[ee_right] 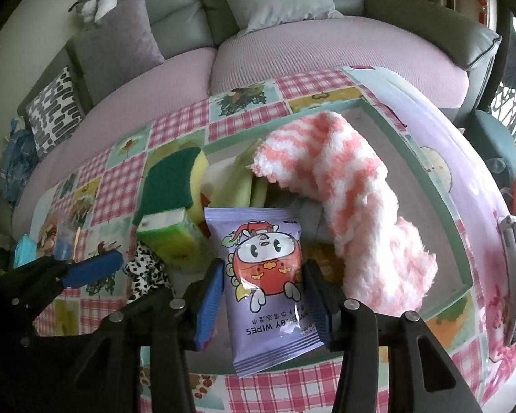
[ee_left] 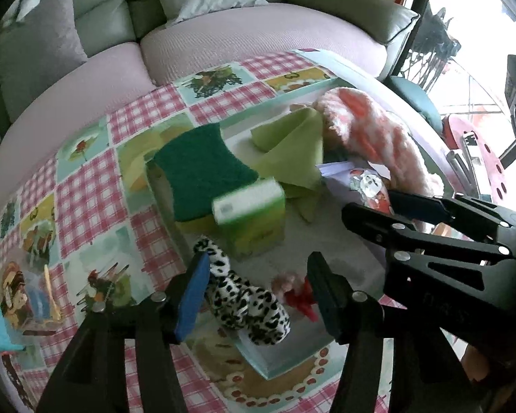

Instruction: Organize soft objects

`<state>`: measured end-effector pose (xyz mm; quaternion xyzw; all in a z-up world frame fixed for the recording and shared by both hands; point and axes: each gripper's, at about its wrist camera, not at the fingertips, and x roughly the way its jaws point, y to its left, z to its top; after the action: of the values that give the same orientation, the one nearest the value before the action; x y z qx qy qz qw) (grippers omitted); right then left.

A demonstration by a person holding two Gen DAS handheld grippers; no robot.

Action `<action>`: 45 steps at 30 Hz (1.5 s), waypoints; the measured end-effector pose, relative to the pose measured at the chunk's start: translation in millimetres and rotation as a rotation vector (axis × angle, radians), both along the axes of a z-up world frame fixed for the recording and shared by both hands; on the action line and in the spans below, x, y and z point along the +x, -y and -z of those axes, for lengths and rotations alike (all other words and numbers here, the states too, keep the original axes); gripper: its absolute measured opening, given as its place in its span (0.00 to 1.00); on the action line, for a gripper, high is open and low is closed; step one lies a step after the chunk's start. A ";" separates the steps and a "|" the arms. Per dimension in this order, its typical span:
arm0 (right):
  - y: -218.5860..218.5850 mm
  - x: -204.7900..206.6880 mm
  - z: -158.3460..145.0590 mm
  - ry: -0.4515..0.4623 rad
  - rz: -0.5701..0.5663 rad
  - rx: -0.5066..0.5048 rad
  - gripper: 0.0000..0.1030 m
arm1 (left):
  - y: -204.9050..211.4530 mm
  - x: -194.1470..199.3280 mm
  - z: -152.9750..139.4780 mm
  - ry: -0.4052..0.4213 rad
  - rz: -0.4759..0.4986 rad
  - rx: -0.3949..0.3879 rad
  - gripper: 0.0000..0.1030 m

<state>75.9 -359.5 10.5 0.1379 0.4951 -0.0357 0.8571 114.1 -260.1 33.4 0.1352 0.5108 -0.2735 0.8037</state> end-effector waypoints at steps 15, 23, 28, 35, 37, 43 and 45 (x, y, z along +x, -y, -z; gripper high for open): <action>-23.8 -15.0 -16.9 0.005 -0.021 -0.026 0.69 | -54.8 -8.6 -19.1 0.043 -0.145 0.053 0.67; -47.9 -31.6 -7.5 -0.027 -0.062 -0.056 0.88 | -110.1 -8.5 -4.1 0.024 -0.338 0.073 0.85; -64.7 -44.3 -7.1 -0.017 -0.091 -0.070 0.99 | -142.9 -18.6 6.3 0.019 -0.434 0.072 0.89; -88.0 -59.8 -6.3 0.003 -0.117 -0.078 1.00 | -175.0 -43.5 14.5 0.024 -0.506 0.091 0.91; -92.6 -62.2 -4.5 0.001 -0.118 -0.082 1.00 | -180.4 -49.7 14.3 0.034 -0.518 0.094 0.91; -102.0 -69.5 5.2 -0.011 -0.124 -0.074 1.00 | -192.5 -66.9 16.6 0.019 -0.534 0.084 0.91; -104.7 -71.3 8.0 -0.013 -0.128 -0.078 1.00 | -194.6 -70.0 19.4 0.010 -0.541 0.090 0.91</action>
<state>4.6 -254.8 2.5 0.0725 0.5067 -0.0010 0.8590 44.1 -65.5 13.9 0.0309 0.5362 -0.0253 0.8432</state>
